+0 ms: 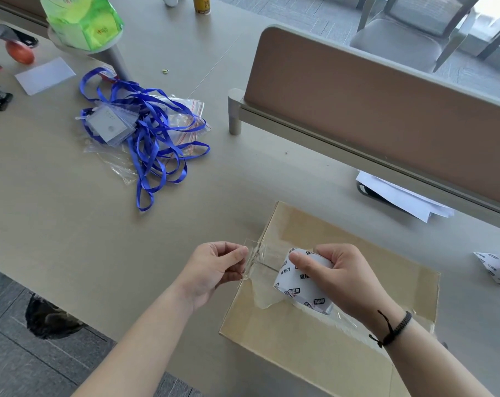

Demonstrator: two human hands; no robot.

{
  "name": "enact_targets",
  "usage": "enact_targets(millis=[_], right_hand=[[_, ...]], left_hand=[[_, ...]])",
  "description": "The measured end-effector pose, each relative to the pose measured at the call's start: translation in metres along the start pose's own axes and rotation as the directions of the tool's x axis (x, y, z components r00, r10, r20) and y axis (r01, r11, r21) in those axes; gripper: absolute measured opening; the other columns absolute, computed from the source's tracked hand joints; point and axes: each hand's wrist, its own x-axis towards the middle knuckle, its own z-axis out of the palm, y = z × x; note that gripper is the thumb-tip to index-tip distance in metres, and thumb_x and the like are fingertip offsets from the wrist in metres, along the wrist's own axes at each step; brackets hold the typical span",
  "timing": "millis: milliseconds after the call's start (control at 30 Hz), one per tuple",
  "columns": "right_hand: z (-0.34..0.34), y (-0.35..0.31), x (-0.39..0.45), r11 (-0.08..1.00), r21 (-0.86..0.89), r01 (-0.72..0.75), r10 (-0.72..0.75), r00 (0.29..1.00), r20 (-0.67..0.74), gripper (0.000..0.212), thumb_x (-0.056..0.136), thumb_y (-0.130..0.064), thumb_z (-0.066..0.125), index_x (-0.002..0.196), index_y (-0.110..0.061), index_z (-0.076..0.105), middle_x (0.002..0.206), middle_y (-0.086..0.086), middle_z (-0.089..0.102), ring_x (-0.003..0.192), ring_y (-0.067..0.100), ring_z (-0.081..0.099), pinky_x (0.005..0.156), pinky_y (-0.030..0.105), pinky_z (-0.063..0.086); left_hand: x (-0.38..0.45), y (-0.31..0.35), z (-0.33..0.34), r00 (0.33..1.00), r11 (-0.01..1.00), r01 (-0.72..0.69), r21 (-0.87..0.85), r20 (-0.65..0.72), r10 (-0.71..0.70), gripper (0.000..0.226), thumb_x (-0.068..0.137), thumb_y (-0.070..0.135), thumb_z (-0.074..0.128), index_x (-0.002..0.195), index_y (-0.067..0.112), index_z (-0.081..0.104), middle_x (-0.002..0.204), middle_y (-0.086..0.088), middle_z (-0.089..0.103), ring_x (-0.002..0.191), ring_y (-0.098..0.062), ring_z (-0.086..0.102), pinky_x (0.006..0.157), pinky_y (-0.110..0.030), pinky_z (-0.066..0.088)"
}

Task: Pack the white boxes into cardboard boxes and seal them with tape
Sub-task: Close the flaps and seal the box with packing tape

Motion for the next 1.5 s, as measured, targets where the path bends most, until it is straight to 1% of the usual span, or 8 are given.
enact_targets(millis=[367, 533, 667, 867, 1067, 1267, 1400, 1500], right_hand=[[-0.001, 0.004, 0.0, 1.0, 0.003, 0.008, -0.008, 1.0, 0.012, 0.056, 0.086, -0.04, 0.075, 0.057, -0.008, 0.039, 0.052, -0.006, 0.037, 0.047, 0.014, 0.033, 0.044, 0.02, 0.026], [0.0, 0.004, 0.0, 1.0, -0.003, 0.02, -0.02, 1.0, 0.001, 0.061, 0.087, -0.041, 0.075, 0.064, 0.002, 0.039, 0.055, -0.003, 0.036, 0.05, 0.014, 0.033, 0.046, 0.024, 0.025], [0.0, 0.005, 0.001, 1.0, 0.0, 0.011, -0.011, 1.0, 0.004, 0.064, 0.085, -0.045, 0.077, 0.065, 0.003, 0.041, 0.056, -0.002, 0.038, 0.05, 0.015, 0.035, 0.048, 0.026, 0.027], [0.0, 0.005, 0.0, 1.0, 0.004, 0.007, -0.007, 1.0, -0.007, 0.058, 0.085, -0.045, 0.078, 0.06, -0.008, 0.041, 0.055, -0.004, 0.037, 0.049, 0.015, 0.034, 0.046, 0.024, 0.027], [0.003, 0.005, 0.002, 1.0, 0.027, -0.001, 0.001, 1.0, 0.001, 0.068, 0.077, -0.054, 0.077, 0.07, 0.007, 0.047, 0.059, 0.002, 0.044, 0.052, 0.017, 0.041, 0.051, 0.029, 0.033], [0.001, 0.009, 0.002, 1.0, 0.028, 0.004, -0.004, 1.0, 0.004, 0.068, 0.078, -0.051, 0.079, 0.073, 0.009, 0.049, 0.06, 0.003, 0.046, 0.052, 0.017, 0.042, 0.051, 0.029, 0.035], [0.002, 0.008, 0.001, 0.999, 0.028, 0.03, -0.03, 0.999, -0.011, 0.07, 0.071, -0.057, 0.073, 0.07, 0.008, 0.048, 0.058, 0.001, 0.041, 0.052, 0.017, 0.038, 0.05, 0.03, 0.033], [0.003, 0.008, 0.001, 0.999, 0.014, 0.046, -0.045, 0.999, -0.024, 0.064, 0.079, -0.049, 0.077, 0.065, 0.005, 0.044, 0.057, 0.001, 0.037, 0.052, 0.017, 0.035, 0.05, 0.029, 0.029]], left_hand=[[0.005, -0.016, -0.003, 0.999, 0.984, -0.032, 0.177, -0.026, 0.037, 0.013, 0.093, 0.007, 0.069, 0.102, 0.002, 0.078, 0.085, -0.02, 0.072, 0.071, -0.018, 0.061, 0.068, -0.027, 0.055], [0.002, -0.019, 0.0, 0.983, 0.944, -0.097, 0.314, -0.116, 0.139, 0.035, 0.089, 0.012, 0.075, 0.123, 0.019, 0.068, 0.091, -0.001, 0.07, 0.075, -0.012, 0.06, 0.08, -0.029, 0.058], [-0.007, -0.012, 0.011, 0.911, 0.87, -0.274, 0.409, -0.181, 0.371, 0.024, 0.084, 0.007, 0.079, 0.099, 0.026, 0.075, 0.087, 0.007, 0.071, 0.078, -0.007, 0.065, 0.076, -0.021, 0.056], [-0.014, -0.013, 0.032, 0.935, 0.899, -0.286, 0.332, -0.108, 0.338, 0.021, 0.099, 0.023, 0.06, 0.11, 0.024, 0.078, 0.105, 0.01, 0.078, 0.105, -0.009, 0.071, 0.099, -0.037, 0.054], [-0.026, -0.02, 0.039, 0.943, 0.863, -0.318, 0.392, 0.034, 0.332, 0.035, 0.107, 0.027, 0.046, 0.138, 0.04, 0.055, 0.14, 0.03, 0.053, 0.133, 0.016, 0.04, 0.117, -0.021, 0.03], [-0.029, -0.028, 0.036, 0.928, 0.79, -0.372, 0.488, 0.209, 0.308, 0.046, 0.104, 0.051, 0.034, 0.15, 0.047, 0.029, 0.16, 0.031, 0.019, 0.143, 0.02, 0.012, 0.12, -0.017, 0.013], [-0.028, -0.026, 0.031, 0.894, 0.611, -0.447, 0.653, 0.331, 0.301, 0.074, 0.087, 0.083, 0.024, 0.154, 0.053, 0.011, 0.162, 0.034, -0.002, 0.144, 0.02, 0.0, 0.107, -0.012, 0.016], [-0.027, -0.02, 0.027, 0.863, 0.406, -0.499, 0.766, 0.399, 0.31, 0.098, 0.075, 0.095, 0.012, 0.157, 0.045, 0.001, 0.16, 0.034, -0.019, 0.147, 0.013, -0.012, 0.111, -0.019, 0.023]])
